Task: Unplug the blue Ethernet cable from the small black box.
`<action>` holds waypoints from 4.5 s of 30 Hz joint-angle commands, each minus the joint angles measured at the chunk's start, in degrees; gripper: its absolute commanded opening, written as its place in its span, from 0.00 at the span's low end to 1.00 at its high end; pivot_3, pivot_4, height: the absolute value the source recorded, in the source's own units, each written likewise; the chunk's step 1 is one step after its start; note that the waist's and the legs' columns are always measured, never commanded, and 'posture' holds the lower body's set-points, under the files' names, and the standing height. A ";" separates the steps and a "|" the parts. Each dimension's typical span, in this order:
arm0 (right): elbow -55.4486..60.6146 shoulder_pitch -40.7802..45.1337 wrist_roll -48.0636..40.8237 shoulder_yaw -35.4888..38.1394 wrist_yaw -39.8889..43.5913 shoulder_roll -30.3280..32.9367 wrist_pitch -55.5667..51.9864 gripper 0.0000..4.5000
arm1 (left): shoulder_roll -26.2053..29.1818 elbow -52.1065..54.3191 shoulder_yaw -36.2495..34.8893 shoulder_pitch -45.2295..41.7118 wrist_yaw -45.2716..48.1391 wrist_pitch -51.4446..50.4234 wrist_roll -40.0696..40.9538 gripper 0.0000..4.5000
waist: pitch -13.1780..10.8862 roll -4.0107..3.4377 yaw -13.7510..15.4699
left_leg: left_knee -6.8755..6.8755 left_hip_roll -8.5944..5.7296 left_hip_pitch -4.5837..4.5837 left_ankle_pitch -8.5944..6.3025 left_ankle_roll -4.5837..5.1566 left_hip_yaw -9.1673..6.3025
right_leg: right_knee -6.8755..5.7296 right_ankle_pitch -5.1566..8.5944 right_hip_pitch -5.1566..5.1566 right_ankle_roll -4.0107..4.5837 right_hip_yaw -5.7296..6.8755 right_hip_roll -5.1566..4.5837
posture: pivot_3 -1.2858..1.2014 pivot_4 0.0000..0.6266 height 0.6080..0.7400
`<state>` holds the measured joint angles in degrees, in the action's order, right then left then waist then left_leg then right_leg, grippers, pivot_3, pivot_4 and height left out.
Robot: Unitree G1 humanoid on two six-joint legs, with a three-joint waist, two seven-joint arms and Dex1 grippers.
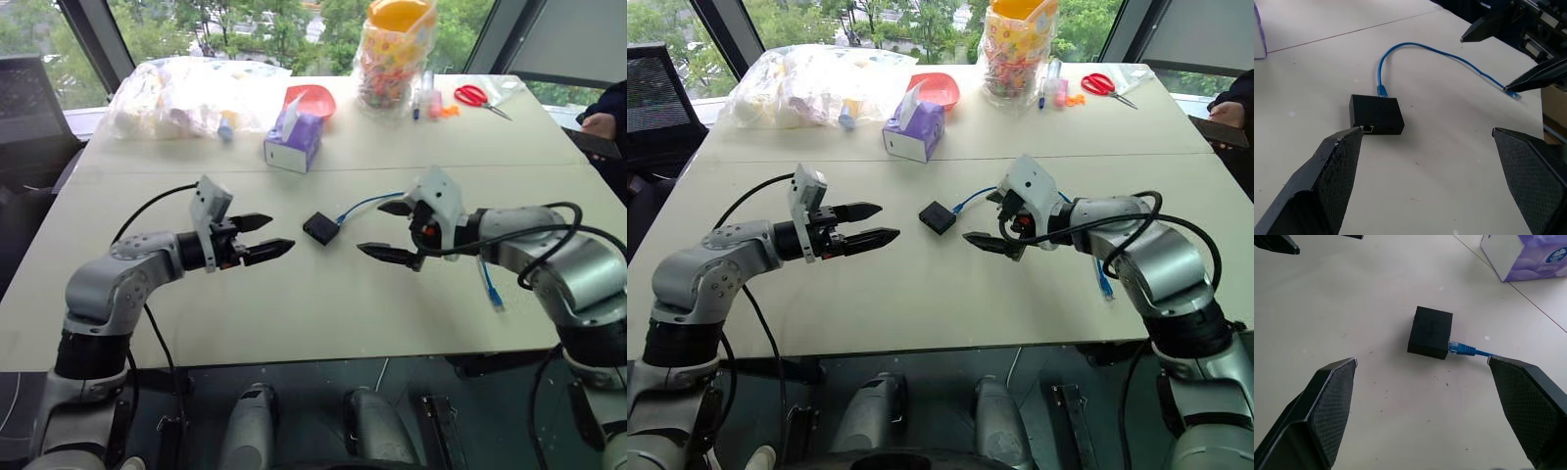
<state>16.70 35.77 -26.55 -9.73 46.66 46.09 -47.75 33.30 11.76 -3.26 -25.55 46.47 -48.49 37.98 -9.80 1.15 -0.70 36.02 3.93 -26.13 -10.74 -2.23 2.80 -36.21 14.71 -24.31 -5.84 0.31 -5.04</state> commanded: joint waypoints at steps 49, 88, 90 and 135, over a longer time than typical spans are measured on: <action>-94.82 41.91 49.39 -15.91 17.31 -38.06 43.14 0.01 | -0.37 12.57 -7.60 13.25 -10.22 6.18 -0.72 1.00 | 0.02 -0.11 -2.16 | -0.14 0.06 1.11 0.11 -0.24 0.03 | -0.60 -0.08 0.65 -0.13 -0.03 0.04 | 0.52 0.24 0.96; -4.30 0.02 66.06 -11.90 -4.96 -21.72 46.32 0.01 | 0.27 -10.02 0.78 -10.07 7.08 0.80 1.39 1.00 | -0.09 -0.09 -0.06 | -0.20 0.02 0.66 0.31 -0.50 0.02 | -0.88 0.08 0.03 -0.34 -0.09 0.05 | 0.52 0.24 0.96; -4.04 0.11 66.09 -12.03 -4.61 -21.58 46.06 0.00 | 0.03 -10.21 1.33 -9.82 7.16 1.54 0.49 0.86 | -0.09 -0.09 -0.01 | -0.19 0.02 0.66 0.31 -0.50 0.02 | -0.88 0.08 0.04 -0.34 -0.09 0.05 | 0.52 0.24 0.96; -10.14 16.35 3.42 1.77 19.21 -18.21 -18.17 0.99 | 8.17 -13.85 4.06 -13.66 31.37 4.20 -1.12 0.10 | -0.16 -0.09 -0.02 | -0.16 0.04 0.49 0.27 -0.44 -0.01 | -0.88 0.12 -0.08 -0.23 -0.09 0.04 | 0.52 0.24 0.96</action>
<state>5.94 50.56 -21.32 -8.37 66.51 27.98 -65.48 40.93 -4.01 1.98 -37.81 77.26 -44.51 35.62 -9.96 1.06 -0.72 35.87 3.97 -25.65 -10.47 -2.66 2.79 -37.09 14.83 -24.39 -6.07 0.23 -5.00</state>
